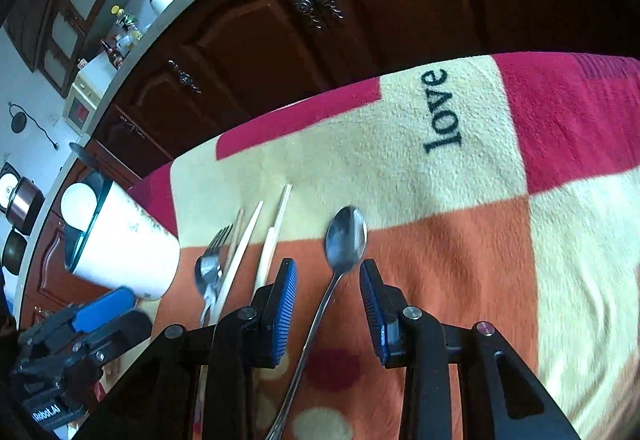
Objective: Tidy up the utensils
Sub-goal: 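Grasp a wooden chopstick with the left tool while the right tool grasps another metal spoon, then lift the chopstick with the left tool while the right tool carries its spoon to the holder, then drop the chopstick into the holder with the left tool while the right tool releases its spoon there, then move both tools back to the utensils, right tool approaching a metal fork, then grasp the metal fork with the right tool while the left tool grasps a wooden chopstick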
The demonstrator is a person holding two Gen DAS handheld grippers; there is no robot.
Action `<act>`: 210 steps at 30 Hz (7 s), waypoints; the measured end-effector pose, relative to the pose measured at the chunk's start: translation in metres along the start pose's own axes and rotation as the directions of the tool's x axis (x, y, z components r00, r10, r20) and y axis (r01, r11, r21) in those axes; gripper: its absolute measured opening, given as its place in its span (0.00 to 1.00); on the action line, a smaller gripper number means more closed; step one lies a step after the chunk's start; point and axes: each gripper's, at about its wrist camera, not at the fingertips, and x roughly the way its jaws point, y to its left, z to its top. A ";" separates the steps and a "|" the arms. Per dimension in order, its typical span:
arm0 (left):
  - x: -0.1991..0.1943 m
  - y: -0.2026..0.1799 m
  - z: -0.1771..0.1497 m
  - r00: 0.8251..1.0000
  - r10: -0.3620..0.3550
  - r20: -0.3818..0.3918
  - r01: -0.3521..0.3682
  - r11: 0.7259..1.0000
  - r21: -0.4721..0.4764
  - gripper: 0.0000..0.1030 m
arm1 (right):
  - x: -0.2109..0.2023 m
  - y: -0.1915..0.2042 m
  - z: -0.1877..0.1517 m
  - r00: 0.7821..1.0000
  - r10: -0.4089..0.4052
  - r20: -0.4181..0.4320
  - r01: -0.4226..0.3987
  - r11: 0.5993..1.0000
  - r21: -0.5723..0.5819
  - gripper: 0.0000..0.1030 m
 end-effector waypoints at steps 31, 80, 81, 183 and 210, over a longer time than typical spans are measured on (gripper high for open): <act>0.063 -0.014 0.046 0.995 0.025 -0.094 -0.018 0.997 0.069 0.04 | 0.015 -0.013 0.018 0.989 0.145 0.000 -0.145 0.985 -0.089 0.02; -0.200 0.150 0.073 0.906 0.082 0.416 0.000 0.981 -0.193 0.04 | -0.107 0.226 0.073 0.925 0.167 0.341 -0.032 0.929 -0.370 0.02; -0.200 0.153 0.077 0.900 0.088 0.427 -0.001 0.980 -0.198 0.03 | -0.105 0.230 0.077 0.920 0.149 0.362 -0.006 0.930 -0.368 0.02; -0.053 0.064 -0.062 0.990 0.103 0.095 -0.099 0.994 -0.049 0.40 | 0.058 0.110 -0.011 0.993 0.014 -0.118 -0.043 0.967 -0.250 0.28; 0.002 0.042 -0.051 0.997 0.081 -0.011 -0.082 0.994 -0.077 0.40 | -0.029 -0.025 -0.027 0.998 0.017 -0.067 -0.016 1.000 0.021 0.03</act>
